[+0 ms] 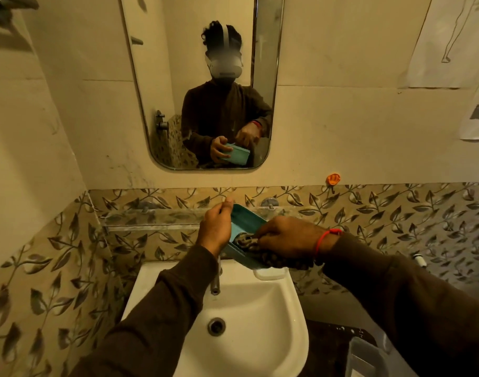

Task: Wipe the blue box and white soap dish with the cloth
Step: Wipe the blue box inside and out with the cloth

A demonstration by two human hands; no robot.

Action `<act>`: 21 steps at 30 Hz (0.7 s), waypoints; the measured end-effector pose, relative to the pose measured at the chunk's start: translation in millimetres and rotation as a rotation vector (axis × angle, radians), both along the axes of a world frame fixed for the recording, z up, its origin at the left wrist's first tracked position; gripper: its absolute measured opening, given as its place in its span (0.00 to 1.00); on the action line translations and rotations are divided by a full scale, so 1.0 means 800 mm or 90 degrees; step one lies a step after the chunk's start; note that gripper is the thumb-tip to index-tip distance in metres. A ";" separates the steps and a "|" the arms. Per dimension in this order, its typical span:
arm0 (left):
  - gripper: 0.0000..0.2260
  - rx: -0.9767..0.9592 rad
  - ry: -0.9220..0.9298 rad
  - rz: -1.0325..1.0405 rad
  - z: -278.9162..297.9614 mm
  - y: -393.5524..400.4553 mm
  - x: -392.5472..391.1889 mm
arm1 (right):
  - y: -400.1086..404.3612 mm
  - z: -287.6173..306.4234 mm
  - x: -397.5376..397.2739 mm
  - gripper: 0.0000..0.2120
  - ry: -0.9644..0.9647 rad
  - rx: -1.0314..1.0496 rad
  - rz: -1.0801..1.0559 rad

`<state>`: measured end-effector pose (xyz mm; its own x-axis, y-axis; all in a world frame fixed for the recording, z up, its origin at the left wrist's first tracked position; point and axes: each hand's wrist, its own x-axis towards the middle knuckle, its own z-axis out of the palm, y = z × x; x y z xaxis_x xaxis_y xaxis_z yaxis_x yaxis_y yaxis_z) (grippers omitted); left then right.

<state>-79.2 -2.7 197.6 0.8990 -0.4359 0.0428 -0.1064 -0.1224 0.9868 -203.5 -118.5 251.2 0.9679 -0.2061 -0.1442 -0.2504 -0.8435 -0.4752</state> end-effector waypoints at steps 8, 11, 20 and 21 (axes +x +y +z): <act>0.33 0.001 0.282 -0.198 0.009 0.023 0.002 | 0.022 -0.009 0.030 0.18 -0.286 -0.453 0.252; 0.30 -0.013 0.274 -0.221 0.006 0.036 0.012 | 0.025 -0.004 0.042 0.19 -0.283 -0.537 0.316; 0.30 -0.058 0.219 -0.185 0.011 0.055 0.038 | 0.045 0.011 0.075 0.18 -0.322 -0.591 0.285; 0.30 -0.062 0.207 -0.176 0.017 0.054 0.041 | 0.046 0.015 0.079 0.18 -0.324 -0.590 0.270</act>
<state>-46.3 40.4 211.0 0.7227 -0.6700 -0.1696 0.1955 -0.0372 0.9800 -140.3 -81.9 263.0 0.8871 0.3300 0.3228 0.1827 -0.8931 0.4110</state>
